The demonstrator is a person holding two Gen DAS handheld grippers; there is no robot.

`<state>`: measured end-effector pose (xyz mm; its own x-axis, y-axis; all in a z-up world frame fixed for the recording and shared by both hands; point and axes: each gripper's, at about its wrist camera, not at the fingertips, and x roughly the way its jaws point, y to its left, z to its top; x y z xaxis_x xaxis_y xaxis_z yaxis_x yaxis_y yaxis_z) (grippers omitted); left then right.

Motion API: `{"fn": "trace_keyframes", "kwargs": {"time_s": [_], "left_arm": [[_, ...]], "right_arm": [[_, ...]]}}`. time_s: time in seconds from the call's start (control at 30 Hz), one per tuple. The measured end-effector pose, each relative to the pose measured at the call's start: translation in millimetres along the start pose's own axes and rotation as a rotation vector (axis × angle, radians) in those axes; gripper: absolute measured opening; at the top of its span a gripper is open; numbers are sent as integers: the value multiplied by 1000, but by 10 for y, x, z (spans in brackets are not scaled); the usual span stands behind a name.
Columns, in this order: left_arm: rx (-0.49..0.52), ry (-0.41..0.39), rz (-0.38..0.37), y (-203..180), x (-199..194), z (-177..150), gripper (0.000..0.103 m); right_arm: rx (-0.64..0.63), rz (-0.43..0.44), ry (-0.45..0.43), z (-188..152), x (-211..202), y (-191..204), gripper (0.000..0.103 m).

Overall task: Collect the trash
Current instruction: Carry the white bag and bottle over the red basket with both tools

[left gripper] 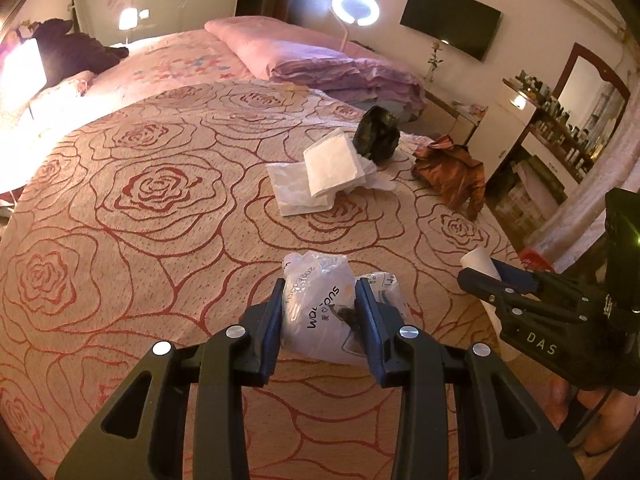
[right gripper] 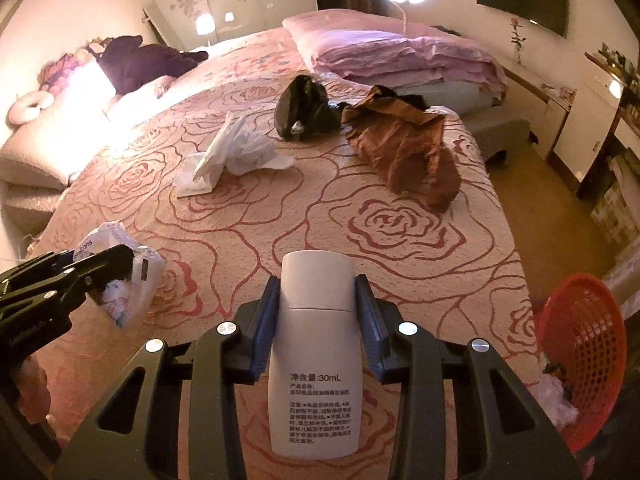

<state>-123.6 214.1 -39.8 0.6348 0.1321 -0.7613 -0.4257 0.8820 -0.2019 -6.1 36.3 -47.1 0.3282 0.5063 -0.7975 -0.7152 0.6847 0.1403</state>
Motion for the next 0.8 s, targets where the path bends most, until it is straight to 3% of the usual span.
{"fn": "trace_keyframes", "kwargs": {"time_s": [0.8], "left_arm": [[111, -33, -65, -480, -55, 146, 33]], "right_arm": [[57, -23, -93, 71, -392, -316, 37]]}}
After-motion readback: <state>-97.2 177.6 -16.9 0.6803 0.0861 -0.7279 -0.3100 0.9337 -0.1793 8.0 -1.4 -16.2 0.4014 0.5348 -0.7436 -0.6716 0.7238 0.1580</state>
